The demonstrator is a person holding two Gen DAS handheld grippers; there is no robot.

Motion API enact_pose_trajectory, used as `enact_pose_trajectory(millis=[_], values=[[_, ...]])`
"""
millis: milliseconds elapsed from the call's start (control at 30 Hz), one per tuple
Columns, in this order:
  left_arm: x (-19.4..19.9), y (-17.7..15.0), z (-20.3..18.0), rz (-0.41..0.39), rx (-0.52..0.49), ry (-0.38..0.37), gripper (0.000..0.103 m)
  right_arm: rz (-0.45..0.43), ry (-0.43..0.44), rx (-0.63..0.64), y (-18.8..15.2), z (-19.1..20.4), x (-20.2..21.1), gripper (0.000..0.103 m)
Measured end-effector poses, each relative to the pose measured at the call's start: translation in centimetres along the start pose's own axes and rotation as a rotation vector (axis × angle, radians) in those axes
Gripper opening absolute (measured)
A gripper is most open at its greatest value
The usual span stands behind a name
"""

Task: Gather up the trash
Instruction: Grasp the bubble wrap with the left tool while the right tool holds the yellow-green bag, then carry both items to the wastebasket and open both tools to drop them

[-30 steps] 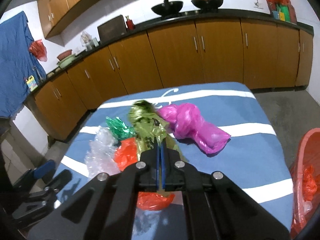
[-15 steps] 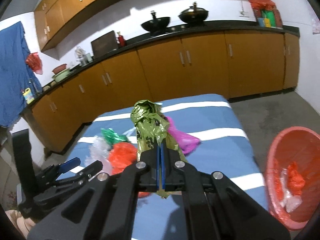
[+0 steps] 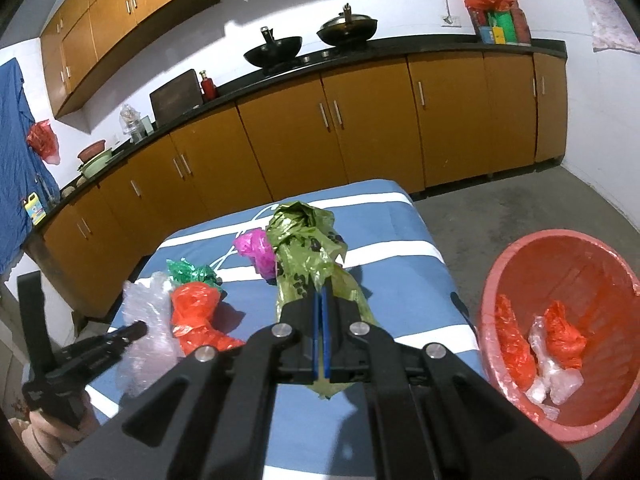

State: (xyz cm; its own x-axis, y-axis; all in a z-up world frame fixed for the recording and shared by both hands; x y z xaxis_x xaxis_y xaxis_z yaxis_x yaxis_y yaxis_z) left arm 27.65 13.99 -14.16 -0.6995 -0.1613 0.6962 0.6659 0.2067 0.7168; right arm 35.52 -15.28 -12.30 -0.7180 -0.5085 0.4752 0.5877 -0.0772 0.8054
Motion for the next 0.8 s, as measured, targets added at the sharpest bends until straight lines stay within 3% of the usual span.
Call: enact_pose_trajectory(millis=[467,800], values=[[5.4,2.3,-0.1,-0.114,-0.002,-0.048,0.009,-0.045,-0.006,0.004,0.4,-0.3,3.7,0.003],[7.5,4.5,-5.4,-0.175,-0.055,-0.132,0.009,-0.088,-0.061,-0.021,0.9,-2.9,6.9,0.003]])
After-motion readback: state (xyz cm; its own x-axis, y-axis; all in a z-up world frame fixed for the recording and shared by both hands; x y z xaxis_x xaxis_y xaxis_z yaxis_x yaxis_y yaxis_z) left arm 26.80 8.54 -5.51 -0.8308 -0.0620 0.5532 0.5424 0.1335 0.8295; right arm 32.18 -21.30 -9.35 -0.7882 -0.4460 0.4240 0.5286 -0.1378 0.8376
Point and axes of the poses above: each gripper's, at about its wrist camera, not at the fingertips, and x roughly against the way its jaws point, z to its left, y to its top, the point moved 9 cm from there along -x, roughly the way its jaws point, and after that the axes turned 10 degrees about y, right-handed, at the moved point
